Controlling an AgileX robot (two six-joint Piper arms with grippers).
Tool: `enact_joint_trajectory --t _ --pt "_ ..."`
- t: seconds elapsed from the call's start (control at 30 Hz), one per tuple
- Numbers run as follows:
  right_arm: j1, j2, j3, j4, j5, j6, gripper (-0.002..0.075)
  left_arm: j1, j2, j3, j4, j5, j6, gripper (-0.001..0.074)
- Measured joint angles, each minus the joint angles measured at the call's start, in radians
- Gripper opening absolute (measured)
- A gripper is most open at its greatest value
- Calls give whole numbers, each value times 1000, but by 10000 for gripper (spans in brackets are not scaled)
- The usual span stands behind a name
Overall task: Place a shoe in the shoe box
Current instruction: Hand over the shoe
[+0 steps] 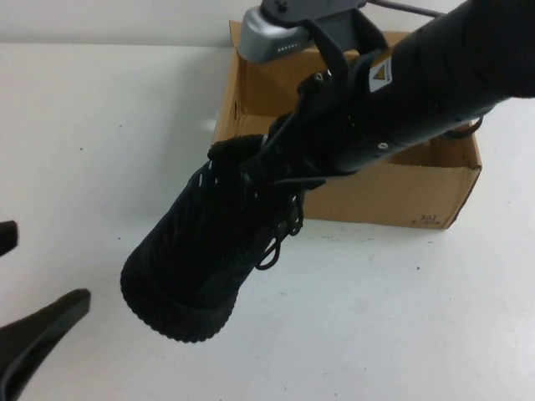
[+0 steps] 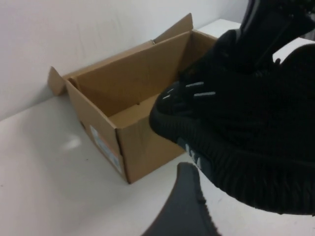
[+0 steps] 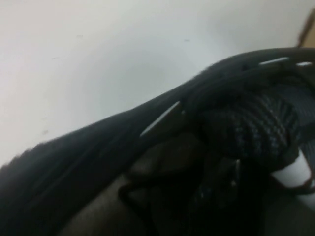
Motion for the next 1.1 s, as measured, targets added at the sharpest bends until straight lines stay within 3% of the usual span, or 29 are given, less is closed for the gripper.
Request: enact_joint_trajectory --t 0.1,0.4,0.9,1.1 --pt "24 27 -40 -84 9 79 8 0 92 0 -88 12 32 524" --pt "26 105 -110 -107 26 142 8 0 263 0 -247 2 234 525" --pt "26 276 -272 -97 57 241 8 0 358 0 -255 -52 323 526" --pt "26 308 -336 -44 73 235 8 -43 436 0 -258 -132 362 526"
